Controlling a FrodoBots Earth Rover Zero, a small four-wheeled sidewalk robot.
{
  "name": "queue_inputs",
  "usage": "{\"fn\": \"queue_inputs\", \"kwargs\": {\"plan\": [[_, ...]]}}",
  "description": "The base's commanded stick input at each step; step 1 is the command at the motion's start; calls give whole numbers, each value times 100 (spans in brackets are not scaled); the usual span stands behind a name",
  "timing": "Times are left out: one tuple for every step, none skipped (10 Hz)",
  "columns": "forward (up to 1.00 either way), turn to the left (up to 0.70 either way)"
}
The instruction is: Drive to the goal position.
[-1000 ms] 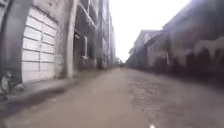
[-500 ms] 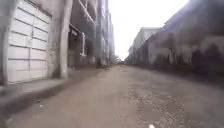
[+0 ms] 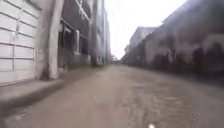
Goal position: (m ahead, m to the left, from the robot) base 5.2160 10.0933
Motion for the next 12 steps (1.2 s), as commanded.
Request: {"fn": "queue_inputs", "kwargs": {"plan": [[70, 0], [70, 0], [70, 0], [70, 0], [70, 0], [70, 0], [70, 0], [70, 0], [70, 0], [70, 0], [70, 0], [70, 0]]}}
